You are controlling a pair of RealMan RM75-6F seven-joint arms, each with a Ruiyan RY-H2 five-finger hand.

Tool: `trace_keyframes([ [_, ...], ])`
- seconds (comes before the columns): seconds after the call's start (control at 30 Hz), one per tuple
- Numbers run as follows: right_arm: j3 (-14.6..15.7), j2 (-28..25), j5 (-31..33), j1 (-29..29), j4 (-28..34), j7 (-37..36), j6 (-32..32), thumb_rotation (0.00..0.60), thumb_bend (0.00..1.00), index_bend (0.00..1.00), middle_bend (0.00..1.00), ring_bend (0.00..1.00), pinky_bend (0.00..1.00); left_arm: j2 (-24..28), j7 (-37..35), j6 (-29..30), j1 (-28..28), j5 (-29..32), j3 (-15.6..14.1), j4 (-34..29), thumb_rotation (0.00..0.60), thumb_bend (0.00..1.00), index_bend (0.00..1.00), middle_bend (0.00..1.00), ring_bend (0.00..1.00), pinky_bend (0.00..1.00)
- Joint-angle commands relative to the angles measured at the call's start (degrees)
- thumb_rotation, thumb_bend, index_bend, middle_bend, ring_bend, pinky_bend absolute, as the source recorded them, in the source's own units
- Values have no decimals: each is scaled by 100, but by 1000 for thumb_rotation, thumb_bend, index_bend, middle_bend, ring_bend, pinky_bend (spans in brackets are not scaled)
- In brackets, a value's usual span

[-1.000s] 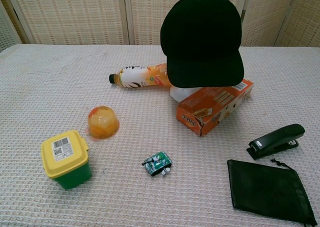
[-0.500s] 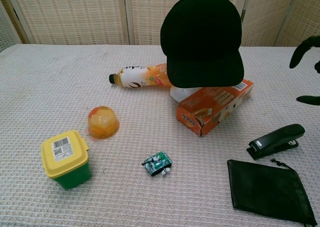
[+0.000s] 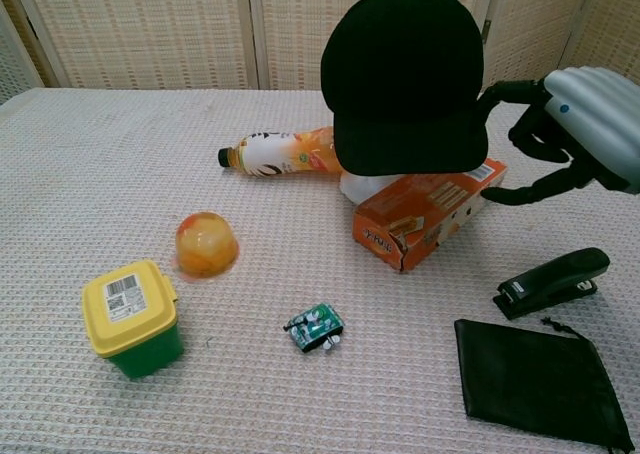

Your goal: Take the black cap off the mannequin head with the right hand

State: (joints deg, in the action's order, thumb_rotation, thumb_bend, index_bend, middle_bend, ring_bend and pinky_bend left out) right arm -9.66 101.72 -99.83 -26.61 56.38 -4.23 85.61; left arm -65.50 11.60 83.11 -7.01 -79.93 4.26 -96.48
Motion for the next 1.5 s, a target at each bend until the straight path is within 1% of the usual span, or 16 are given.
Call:
trace_keyframes([
  [0.03,-24,179,-12,-137,-231,-80,54,600,39,432,966,987,1000,7,-16,-12,-4,7,2,6,600,189,408,362,367,282],
  [0.17,-68,471,8,-381,-622,-143,59,600,86,422,967,987,1000,30,-75,-32,-5,24,5,31,600,189,408,362,367,282],
  [0.27,-49,570,10,-466,-839,-230,138,600,130,419,966,987,1000,38,-106,-38,-4,31,6,45,600,189,408,362,367,282],
  [0.47,3,682,74,-589,-1169,-344,177,600,220,417,966,987,1000,41,-136,-56,-22,24,15,55,600,189,408,363,367,282],
  [0.6,49,697,113,-631,-1258,-389,201,600,290,417,966,987,1000,45,-159,-57,-28,7,13,54,600,189,407,362,367,282],
  [0.7,86,677,136,-648,-1275,-428,234,600,401,441,966,988,1000,50,-173,-49,-22,6,11,58,600,189,407,362,367,282],
  [0.8,111,637,150,-655,-1268,-475,308,600,510,503,968,991,1000,56,-192,-32,-12,-2,8,62,600,189,407,362,367,282],
  [0.87,116,607,175,-655,-1257,-513,353,600,608,556,974,995,1000,59,-200,-27,-7,-4,4,68,600,189,407,362,367,282],
  [0.9,119,592,186,-653,-1248,-536,369,600,636,570,975,996,1000,59,-204,-26,-4,-4,2,70,600,189,407,362,367,281],
  [0.97,112,560,214,-648,-1224,-585,429,600,723,610,978,999,1000,62,-208,-28,-5,-6,0,71,600,189,404,361,366,281],
  [1.07,54,526,282,-644,-1147,-683,543,600,798,645,984,1000,1000,59,-212,-22,-7,-18,1,72,600,190,402,359,367,281],
  [1.27,-175,488,512,-684,-938,-732,654,600,872,680,990,1000,1000,60,-211,-20,-15,-36,3,70,600,190,400,359,367,281],
  [1.5,-527,449,810,-801,-646,-681,705,600,898,688,996,1000,1000,75,-198,-32,-21,-35,1,58,600,190,399,358,367,281],
])
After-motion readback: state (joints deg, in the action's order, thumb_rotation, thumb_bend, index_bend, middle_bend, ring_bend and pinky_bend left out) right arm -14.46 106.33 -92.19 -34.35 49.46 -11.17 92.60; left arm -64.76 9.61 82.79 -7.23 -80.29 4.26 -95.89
